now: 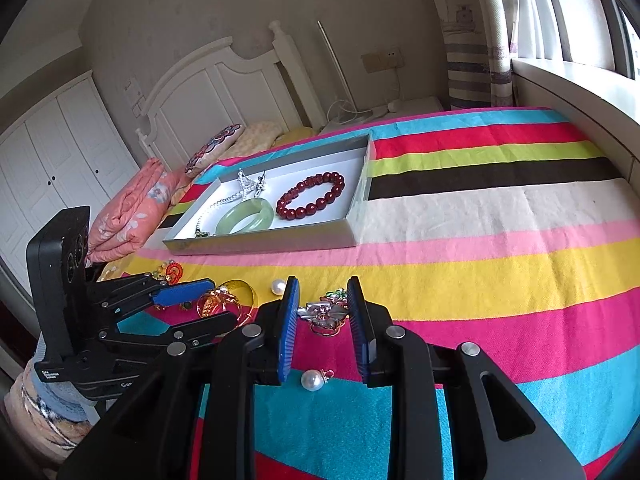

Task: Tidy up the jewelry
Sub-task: 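Lower the left tool over the gold bangles while the right tool reaches the flower brooch, then close the left tool on the gold bangles while the right closes on the flower brooch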

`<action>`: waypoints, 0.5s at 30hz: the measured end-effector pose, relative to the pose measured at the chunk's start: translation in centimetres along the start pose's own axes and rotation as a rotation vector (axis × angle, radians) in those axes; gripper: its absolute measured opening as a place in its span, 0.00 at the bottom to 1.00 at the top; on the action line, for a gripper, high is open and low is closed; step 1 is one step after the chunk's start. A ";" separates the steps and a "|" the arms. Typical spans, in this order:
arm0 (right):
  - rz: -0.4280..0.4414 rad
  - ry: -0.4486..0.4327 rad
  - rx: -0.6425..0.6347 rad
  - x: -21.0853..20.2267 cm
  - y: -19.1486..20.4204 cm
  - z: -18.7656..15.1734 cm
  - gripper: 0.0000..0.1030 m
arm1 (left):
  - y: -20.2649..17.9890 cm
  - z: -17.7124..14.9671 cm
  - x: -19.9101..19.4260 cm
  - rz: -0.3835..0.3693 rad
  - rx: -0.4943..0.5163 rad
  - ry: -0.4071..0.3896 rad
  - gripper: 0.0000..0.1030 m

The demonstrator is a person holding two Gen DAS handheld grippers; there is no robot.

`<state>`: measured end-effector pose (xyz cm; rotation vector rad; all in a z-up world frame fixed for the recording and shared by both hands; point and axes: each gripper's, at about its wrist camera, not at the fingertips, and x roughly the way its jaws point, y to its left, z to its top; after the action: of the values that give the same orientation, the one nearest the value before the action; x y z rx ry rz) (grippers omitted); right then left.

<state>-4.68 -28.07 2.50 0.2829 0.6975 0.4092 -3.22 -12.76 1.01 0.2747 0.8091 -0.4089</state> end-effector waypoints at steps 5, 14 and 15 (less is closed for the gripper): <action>-0.003 0.005 0.001 0.1 0.0 0.0 0.25 | 0.2 0.2 -1.9 -0.010 -0.004 -0.085 0.38; -0.093 0.069 -0.059 1.3 1.3 -0.2 0.25 | 2.4 1.2 -5.8 -0.017 -0.073 -0.176 0.38; -0.107 0.081 -0.064 1.5 1.4 -0.3 0.25 | 2.5 1.1 -6.0 -0.019 -0.077 -0.179 0.38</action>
<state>-4.15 -26.14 1.96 0.1681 0.7735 0.3415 -5.09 -9.46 6.45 0.1566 0.6504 -0.4128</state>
